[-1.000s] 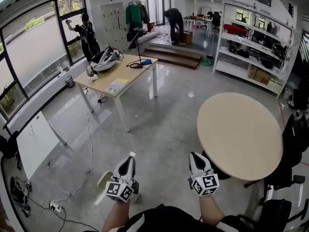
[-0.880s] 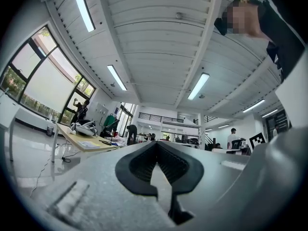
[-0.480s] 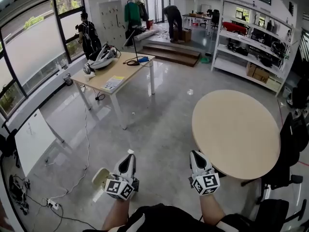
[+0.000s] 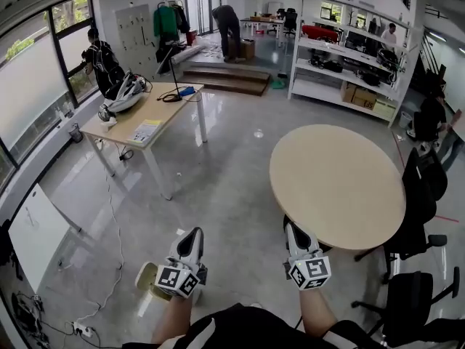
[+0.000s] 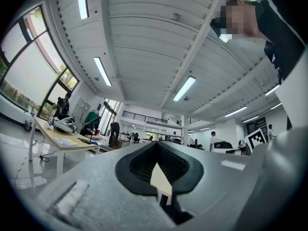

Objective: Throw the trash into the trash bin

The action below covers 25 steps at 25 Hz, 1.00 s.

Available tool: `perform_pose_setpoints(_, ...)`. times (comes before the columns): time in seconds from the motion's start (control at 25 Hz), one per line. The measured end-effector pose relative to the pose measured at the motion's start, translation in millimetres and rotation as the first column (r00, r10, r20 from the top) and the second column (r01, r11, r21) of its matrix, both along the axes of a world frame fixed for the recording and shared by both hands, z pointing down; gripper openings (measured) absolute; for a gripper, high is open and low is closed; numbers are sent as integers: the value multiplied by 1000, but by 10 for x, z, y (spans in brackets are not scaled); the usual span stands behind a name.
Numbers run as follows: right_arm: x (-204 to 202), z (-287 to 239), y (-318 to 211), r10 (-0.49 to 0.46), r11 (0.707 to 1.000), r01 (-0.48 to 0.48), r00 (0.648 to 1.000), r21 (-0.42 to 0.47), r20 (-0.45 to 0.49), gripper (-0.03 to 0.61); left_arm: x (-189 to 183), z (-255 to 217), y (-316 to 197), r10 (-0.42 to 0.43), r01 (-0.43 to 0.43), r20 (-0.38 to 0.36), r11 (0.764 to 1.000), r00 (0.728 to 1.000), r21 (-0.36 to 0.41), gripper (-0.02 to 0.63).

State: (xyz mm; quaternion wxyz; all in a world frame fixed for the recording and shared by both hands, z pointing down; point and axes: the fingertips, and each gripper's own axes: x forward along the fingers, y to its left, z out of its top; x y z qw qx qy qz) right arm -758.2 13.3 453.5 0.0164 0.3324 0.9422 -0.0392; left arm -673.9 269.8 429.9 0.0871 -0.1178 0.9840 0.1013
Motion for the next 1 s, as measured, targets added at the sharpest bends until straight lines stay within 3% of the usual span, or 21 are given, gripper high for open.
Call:
perform_pose_setpoints(0.44, 498, -19, 225, 142, 990, -142, 990, -12, 8, 5, 22, -85, 114, 207, -207, 20, 978, 978, 6, 2)
perform_pose_setpoints(0.68, 827, -12, 263, 225, 974, -224, 974, -21, 16, 5, 55, -58, 3, 370, -371, 18, 929, 929, 8, 3)
perform_pose_setpoints(1.0, 1259, 55, 7, 387, 921, -386, 922, -49, 10, 5, 126, 45, -258, 521, -521, 8, 854, 854, 10, 3)
